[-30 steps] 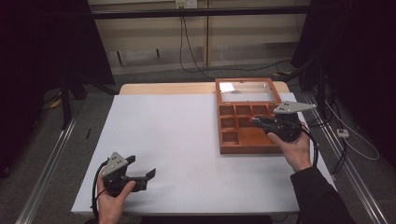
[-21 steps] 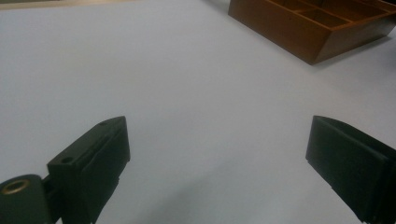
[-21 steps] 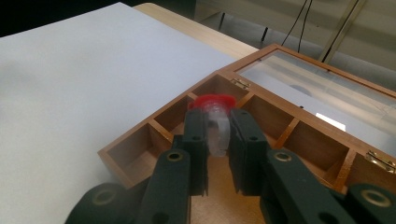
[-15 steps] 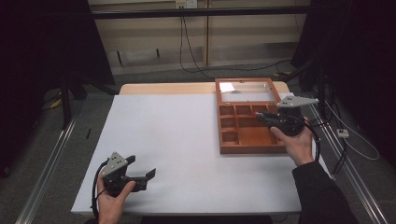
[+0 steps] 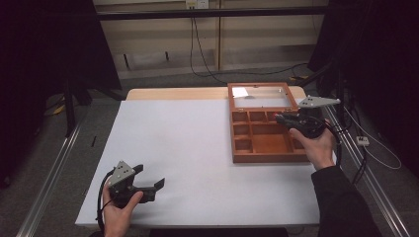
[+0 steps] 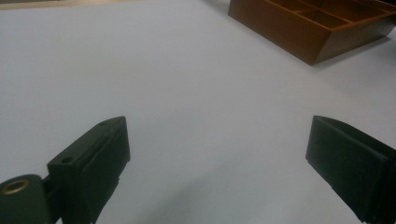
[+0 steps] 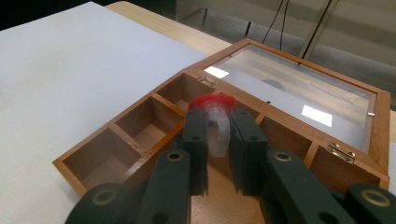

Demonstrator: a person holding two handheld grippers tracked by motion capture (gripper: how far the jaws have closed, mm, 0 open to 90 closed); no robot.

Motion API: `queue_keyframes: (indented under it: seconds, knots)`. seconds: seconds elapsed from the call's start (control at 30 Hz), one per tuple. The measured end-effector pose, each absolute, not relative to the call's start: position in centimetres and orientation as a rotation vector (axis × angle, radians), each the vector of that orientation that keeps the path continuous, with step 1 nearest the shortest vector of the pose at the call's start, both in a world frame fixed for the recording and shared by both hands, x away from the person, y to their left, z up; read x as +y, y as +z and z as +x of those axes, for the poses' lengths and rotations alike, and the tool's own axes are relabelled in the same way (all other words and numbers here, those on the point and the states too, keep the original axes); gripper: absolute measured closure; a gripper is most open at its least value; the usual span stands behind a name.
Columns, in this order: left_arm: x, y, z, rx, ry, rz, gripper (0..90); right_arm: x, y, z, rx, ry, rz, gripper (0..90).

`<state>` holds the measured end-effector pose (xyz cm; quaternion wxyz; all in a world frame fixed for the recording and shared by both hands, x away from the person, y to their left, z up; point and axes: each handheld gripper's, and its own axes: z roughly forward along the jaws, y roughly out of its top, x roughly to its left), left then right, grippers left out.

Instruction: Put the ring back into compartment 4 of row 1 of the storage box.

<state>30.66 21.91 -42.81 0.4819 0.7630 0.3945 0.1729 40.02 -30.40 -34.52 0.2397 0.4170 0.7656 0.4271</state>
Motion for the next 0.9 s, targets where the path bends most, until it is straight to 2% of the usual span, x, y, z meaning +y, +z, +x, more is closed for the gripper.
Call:
queue_keyframes:
  seconds: [0.9]
  knots:
    - [21.9,-42.8,30.7,0.954,0.424,1.866,6.3,-32.8,-34.8,43.1,2.031,1.104,1.266,77.9]
